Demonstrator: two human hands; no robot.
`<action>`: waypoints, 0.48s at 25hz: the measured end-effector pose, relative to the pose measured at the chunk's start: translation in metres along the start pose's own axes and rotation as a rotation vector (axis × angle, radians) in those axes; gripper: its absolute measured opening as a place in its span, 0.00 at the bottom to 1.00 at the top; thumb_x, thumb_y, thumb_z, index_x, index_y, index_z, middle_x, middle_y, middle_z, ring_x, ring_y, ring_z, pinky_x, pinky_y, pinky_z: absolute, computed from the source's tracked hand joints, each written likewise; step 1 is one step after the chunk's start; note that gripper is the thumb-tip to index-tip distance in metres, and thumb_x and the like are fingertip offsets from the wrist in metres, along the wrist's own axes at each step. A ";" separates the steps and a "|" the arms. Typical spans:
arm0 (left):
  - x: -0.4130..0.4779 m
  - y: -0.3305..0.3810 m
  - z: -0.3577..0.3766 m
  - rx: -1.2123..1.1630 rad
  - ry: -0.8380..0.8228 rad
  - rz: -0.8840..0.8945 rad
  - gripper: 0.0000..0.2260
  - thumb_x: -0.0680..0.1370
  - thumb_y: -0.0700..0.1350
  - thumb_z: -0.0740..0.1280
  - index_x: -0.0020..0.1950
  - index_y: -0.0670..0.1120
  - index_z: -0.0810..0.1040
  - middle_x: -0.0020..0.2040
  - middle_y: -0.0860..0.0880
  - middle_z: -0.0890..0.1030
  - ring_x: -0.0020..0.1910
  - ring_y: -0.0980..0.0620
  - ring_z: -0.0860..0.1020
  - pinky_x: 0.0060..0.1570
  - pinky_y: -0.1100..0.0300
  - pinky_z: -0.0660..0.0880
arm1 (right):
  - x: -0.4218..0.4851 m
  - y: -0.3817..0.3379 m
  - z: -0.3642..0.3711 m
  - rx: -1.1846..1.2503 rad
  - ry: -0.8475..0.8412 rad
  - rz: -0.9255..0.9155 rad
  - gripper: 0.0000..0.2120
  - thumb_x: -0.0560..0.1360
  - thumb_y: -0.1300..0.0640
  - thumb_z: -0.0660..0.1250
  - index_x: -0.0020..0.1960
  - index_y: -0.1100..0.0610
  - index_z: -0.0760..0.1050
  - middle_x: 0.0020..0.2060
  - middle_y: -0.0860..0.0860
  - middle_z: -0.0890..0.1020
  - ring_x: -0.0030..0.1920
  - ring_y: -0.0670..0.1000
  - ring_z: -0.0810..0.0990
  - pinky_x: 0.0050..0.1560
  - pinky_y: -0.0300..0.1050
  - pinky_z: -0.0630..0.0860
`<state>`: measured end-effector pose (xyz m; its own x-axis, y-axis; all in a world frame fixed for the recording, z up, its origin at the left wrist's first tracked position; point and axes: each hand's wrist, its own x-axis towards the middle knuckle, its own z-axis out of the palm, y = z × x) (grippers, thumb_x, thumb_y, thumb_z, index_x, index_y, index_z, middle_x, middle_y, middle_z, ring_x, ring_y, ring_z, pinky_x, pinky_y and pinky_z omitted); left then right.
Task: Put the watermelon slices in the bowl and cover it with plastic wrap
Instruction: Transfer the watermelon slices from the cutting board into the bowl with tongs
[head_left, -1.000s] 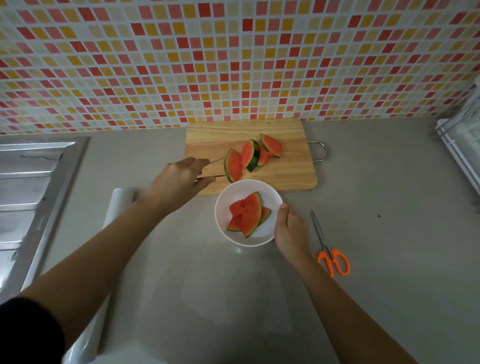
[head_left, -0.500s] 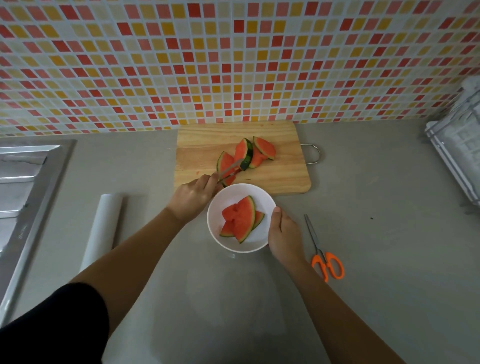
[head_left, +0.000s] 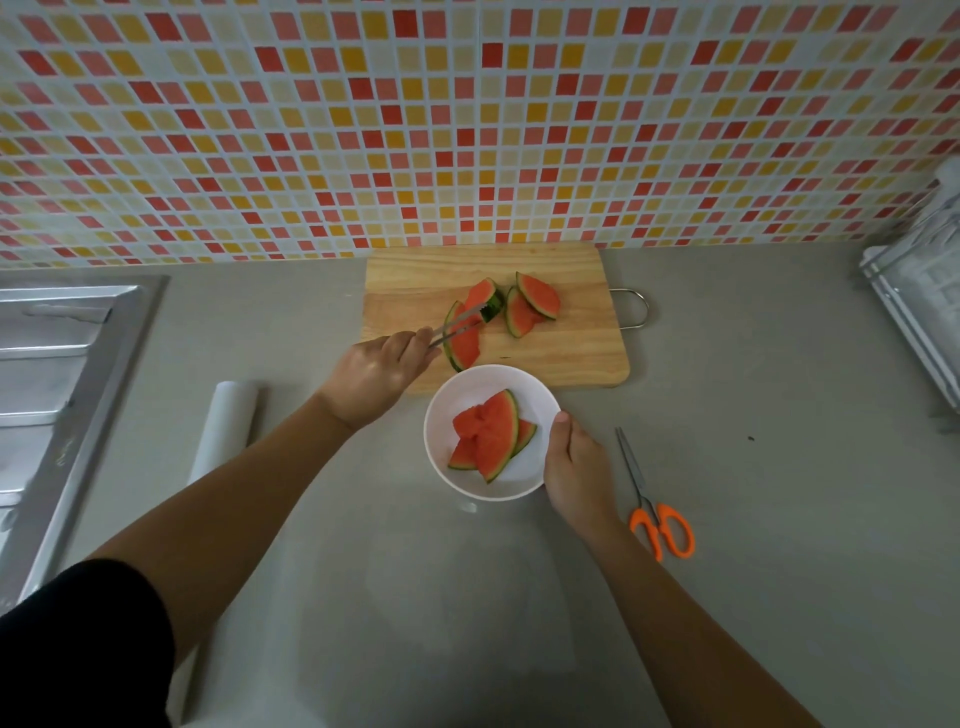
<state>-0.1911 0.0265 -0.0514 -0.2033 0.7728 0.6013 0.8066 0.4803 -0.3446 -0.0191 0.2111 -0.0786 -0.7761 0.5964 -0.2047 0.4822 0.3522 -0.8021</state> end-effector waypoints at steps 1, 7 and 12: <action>0.001 -0.001 -0.003 0.006 -0.002 0.004 0.12 0.77 0.45 0.66 0.46 0.36 0.82 0.32 0.44 0.81 0.24 0.49 0.78 0.19 0.60 0.72 | 0.000 0.000 0.000 0.001 0.005 -0.010 0.17 0.80 0.52 0.50 0.35 0.55 0.67 0.28 0.46 0.72 0.31 0.45 0.72 0.29 0.43 0.61; 0.002 -0.007 -0.038 -0.034 0.076 0.045 0.12 0.72 0.43 0.73 0.47 0.34 0.82 0.35 0.41 0.83 0.26 0.48 0.80 0.22 0.60 0.76 | 0.000 0.002 0.001 0.003 0.021 -0.013 0.19 0.80 0.52 0.50 0.31 0.52 0.62 0.26 0.48 0.72 0.28 0.43 0.71 0.26 0.35 0.61; -0.021 0.005 -0.095 -0.108 0.176 0.127 0.17 0.73 0.42 0.74 0.55 0.34 0.75 0.39 0.41 0.84 0.33 0.48 0.82 0.33 0.57 0.79 | -0.001 0.000 0.001 0.048 0.015 0.007 0.19 0.80 0.51 0.49 0.32 0.52 0.66 0.29 0.48 0.75 0.32 0.46 0.74 0.30 0.40 0.65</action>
<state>-0.1303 -0.0263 0.0029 -0.0039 0.7353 0.6777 0.8761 0.3292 -0.3521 -0.0187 0.2104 -0.0788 -0.7662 0.6098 -0.2025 0.4675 0.3129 -0.8268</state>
